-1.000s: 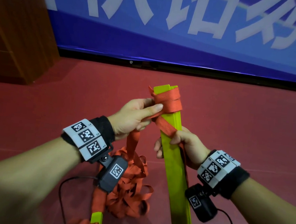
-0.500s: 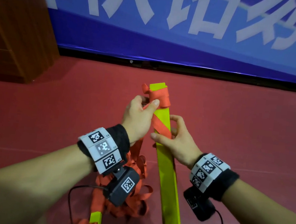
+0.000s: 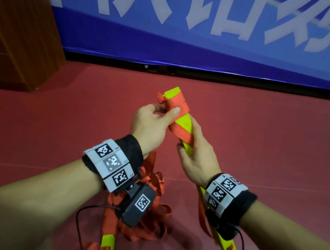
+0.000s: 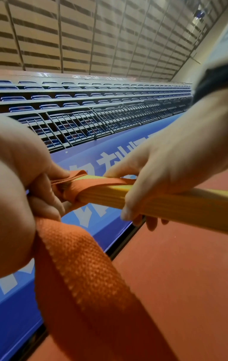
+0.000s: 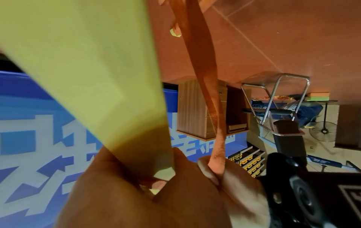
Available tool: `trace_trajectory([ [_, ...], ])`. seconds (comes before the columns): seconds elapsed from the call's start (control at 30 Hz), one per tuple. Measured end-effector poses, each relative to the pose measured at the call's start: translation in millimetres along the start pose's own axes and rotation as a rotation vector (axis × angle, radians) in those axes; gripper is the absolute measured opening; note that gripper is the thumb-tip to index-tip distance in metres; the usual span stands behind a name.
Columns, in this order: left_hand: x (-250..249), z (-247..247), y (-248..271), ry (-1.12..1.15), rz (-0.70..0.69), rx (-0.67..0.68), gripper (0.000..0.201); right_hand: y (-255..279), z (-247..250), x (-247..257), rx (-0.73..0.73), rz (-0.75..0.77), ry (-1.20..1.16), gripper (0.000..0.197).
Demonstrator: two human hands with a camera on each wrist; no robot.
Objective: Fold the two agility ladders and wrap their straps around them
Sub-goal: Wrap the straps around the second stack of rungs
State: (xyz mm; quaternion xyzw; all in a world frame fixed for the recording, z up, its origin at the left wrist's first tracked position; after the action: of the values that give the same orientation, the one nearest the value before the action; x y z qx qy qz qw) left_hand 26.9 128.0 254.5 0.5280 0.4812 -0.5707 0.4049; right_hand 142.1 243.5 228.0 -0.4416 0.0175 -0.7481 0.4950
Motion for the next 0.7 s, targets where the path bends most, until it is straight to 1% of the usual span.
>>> trace_trajectory([
  [0.13, -12.4, -3.0, 3.5, 0.109, -0.004, 0.073, 0.022, -6.6, 3.6, 2.3, 0.037, -0.003, -0.072, 0.082],
  [0.2, -18.3, -4.0, 4.8, 0.089, -0.036, 0.119, 0.019, -10.8, 6.6, -1.4, 0.063, -0.065, -0.121, 0.079],
  [0.27, -23.3, -3.4, 6.1, 0.052, -0.079, 0.150, 0.010, -12.0, 8.1, -3.8, 0.091, -0.132, -0.215, 0.075],
  [0.47, -26.9, 4.9, 4.5, 0.022, -0.127, 0.148, 0.006, -10.1, 5.2, -2.8, 0.142, -0.179, -0.416, 0.069],
  [0.7, -26.3, 6.9, 6.4, 0.117, -0.096, 0.167, 0.006, -8.6, 7.0, 3.9, 0.163, -0.180, -0.518, 0.071],
])
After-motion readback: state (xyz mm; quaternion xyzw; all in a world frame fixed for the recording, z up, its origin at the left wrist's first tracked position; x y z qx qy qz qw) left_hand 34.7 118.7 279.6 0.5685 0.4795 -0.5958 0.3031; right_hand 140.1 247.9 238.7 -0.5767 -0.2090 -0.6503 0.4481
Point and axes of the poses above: each hand's wrist, its own y-axis away from the middle knuckle, its own z-axis out of the back of the hand, x = y × z, the point moved 9 cm from there along -y, towards the middle knuckle, and after that the axes turned 11 degrees about -x, right-handed, at the moved point
